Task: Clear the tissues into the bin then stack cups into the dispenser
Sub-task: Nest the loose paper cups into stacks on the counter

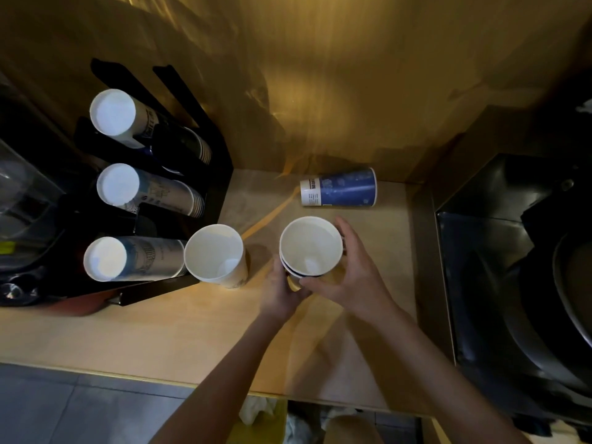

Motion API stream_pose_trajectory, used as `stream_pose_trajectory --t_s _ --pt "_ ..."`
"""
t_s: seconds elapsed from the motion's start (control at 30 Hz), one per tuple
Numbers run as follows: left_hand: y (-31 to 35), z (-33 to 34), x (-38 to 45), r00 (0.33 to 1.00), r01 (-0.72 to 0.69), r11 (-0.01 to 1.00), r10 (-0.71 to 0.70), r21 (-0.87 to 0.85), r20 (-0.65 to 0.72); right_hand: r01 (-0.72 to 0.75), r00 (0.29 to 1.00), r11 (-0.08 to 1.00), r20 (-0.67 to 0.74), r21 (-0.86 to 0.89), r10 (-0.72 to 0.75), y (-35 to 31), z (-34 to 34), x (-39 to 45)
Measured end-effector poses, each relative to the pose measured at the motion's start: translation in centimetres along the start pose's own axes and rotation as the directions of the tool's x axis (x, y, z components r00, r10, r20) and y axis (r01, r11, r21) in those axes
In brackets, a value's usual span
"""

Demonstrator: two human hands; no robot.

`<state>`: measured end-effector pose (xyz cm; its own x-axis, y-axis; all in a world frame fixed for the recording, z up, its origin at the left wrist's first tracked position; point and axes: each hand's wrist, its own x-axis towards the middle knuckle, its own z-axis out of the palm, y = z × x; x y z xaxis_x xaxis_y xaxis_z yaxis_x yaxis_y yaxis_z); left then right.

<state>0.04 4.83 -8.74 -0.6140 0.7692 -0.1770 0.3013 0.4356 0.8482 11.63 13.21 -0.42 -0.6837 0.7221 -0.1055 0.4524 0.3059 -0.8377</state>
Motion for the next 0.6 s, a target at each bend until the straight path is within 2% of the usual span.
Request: stream_pose_trajectory --t_s 0.07,0.13,0.2,0.27,0.33,0.4,0.47,0.53,0.6 --pt "0.1 -0.1 0.1 1.0 -0.018 1.0 0.018 0.002 0.001 0.011 1.0 0.998 -0.015 -0.062 -0.012 0.2 -0.1 0.1" --pt "0.1 -0.1 0.5 0.999 -0.033 0.999 0.033 -0.007 0.009 0.083 0.996 0.982 -0.024 -0.168 -0.088 0.3 -0.1 0.3" --pt "-0.1 -0.1 1.0 0.999 -0.038 0.999 0.038 -0.005 0.006 0.096 0.994 0.978 -0.028 -0.185 -0.103 0.4 -0.2 0.7" --pt "-0.6 -0.1 1.5 1.0 -0.026 0.999 0.026 0.022 0.01 0.042 0.999 0.998 -0.024 -0.042 -0.043 0.3 -0.5 1.3" --pt "-0.7 -0.1 2.1 1.0 -0.025 0.999 0.025 0.043 0.006 -0.071 0.997 0.967 -0.022 0.245 0.079 0.0 -1.1 2.2" --pt "-0.3 -0.1 2.5 1.0 -0.012 1.0 0.012 0.029 -0.015 -0.225 0.959 0.828 -0.033 0.514 0.28 0.3 -1.6 3.9" --pt "0.1 0.0 3.1 0.999 -0.011 0.999 0.012 0.03 -0.035 -0.356 0.868 0.575 0.032 0.737 0.496 1.9 -2.2 6.2" --pt "0.1 0.1 3.6 0.999 -0.014 0.999 0.016 0.037 -0.04 -0.385 0.787 0.279 0.155 0.88 0.598 4.1 -2.4 8.2" --pt "0.1 0.0 3.6 0.999 -0.009 0.999 0.01 0.034 -0.036 -0.356 0.728 0.073 0.227 0.932 0.647 6.0 -2.2 9.7"
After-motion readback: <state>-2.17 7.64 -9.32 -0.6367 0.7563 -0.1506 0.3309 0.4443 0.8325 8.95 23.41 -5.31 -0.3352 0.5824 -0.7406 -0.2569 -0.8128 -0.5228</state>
